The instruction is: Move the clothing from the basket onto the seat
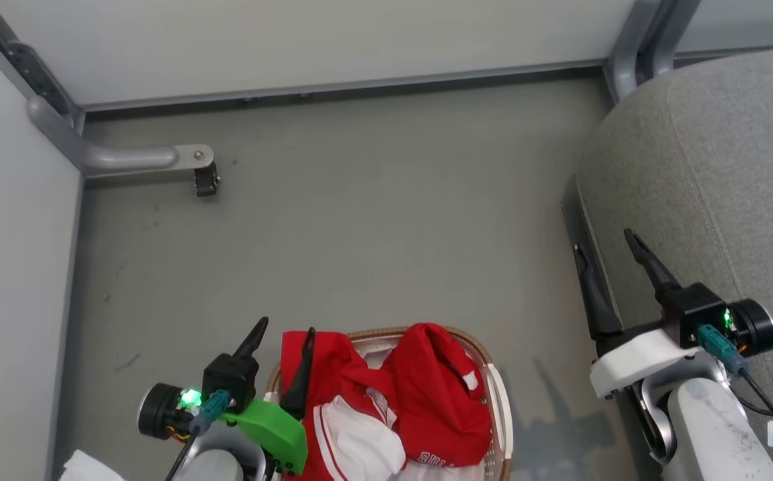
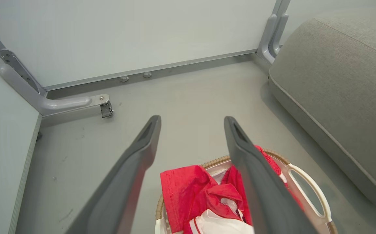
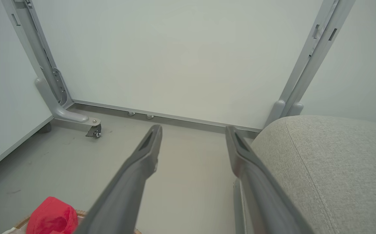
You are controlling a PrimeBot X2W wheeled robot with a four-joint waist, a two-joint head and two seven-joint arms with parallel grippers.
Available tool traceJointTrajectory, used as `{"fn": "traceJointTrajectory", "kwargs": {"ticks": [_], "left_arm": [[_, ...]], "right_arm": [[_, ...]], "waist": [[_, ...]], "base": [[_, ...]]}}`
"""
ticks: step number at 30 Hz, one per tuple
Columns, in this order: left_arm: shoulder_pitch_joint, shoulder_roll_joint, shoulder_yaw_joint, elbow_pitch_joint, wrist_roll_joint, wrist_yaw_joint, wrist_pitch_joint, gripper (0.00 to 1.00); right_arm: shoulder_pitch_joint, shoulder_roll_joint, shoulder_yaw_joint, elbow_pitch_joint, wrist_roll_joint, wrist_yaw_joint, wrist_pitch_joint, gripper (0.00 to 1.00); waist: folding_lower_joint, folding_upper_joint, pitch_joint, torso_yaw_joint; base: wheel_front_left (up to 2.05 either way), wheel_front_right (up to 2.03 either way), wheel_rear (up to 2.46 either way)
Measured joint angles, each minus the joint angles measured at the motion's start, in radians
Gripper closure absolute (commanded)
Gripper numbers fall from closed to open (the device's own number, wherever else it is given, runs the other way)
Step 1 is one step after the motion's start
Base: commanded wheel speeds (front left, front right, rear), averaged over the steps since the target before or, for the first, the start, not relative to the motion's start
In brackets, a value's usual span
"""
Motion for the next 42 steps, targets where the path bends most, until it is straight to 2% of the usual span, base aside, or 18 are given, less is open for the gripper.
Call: {"fn": "traceJointTrajectory", "kwargs": {"ticks": [14,24,29,42], "left_arm": [[-0.282,0.056,-0.279,0.326,-0.227,0.0,0.0,0.0],[-0.437,0.06,-0.455,0.524,-0.376,0.0,0.013,0.0],[-0.487,0.058,-0.517,0.559,-0.446,0.0,0.025,0.0],[-0.569,0.063,-0.636,0.619,-0.534,0.0,0.039,0.0]], "right_arm": [[-0.122,0.008,0.031,-0.073,0.02,0.0,0.0,0.0],[-0.172,0.008,0.037,-0.102,0.042,0.0,0.0,0.0],[-0.196,0.008,0.034,-0.113,0.047,0.0,0.0,0.0],[-0.216,0.009,0.026,-0.125,0.063,0.0,0.0,0.0]], "waist": [[0.0001,0.0,0.249,-0.06],[0.0001,0.0,0.413,-0.1],[0.0002,0.0,0.487,-0.115],[0.0001,0.0,0.606,-0.136]], "base": [[0.0,0.0,0.0],[0.0,0.0,0.0],[0.0,0.0,0.0],[0.0,0.0,0.0]]}}
